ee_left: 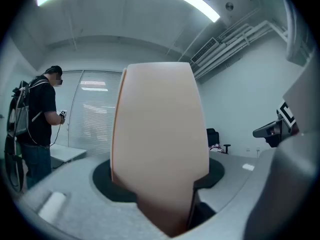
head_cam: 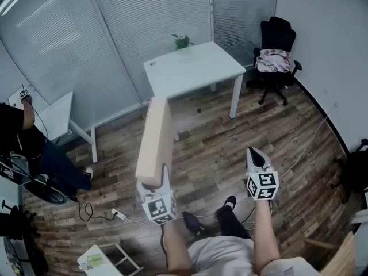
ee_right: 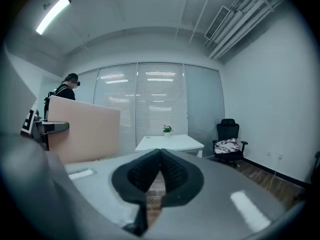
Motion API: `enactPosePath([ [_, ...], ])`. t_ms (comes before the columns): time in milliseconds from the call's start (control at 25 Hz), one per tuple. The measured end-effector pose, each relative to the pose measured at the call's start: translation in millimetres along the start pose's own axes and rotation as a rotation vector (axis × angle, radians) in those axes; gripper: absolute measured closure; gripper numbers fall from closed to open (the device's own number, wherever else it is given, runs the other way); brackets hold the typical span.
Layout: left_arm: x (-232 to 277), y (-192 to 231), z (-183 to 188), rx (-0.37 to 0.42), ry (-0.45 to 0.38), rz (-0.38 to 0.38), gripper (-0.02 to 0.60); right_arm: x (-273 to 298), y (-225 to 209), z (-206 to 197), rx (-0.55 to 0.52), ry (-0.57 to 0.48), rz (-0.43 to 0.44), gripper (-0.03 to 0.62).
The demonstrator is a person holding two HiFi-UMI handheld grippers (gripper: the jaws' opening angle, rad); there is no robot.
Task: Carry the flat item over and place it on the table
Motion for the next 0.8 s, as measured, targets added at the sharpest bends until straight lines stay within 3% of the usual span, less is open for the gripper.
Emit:
enactPosePath([
  [520, 42, -10, 3, 0.008, 0.006, 0.011, 0.295, 51, -21, 0, 0.037, 0.010, 0.026, 0.594],
  [800, 87, -20, 13, 0.011, 0.018, 0.065, 0.295, 102, -57, 17, 0.070, 0.009, 0.073, 0.594],
])
Point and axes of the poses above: the fingertips, and each gripper's own axes: x forward along the fingers, y to its left, z out of its top, the point moved 4 cm from there along -x, backward along the fingers, and after that the axes turned 6 degrees about x, right-handed, at the moved point
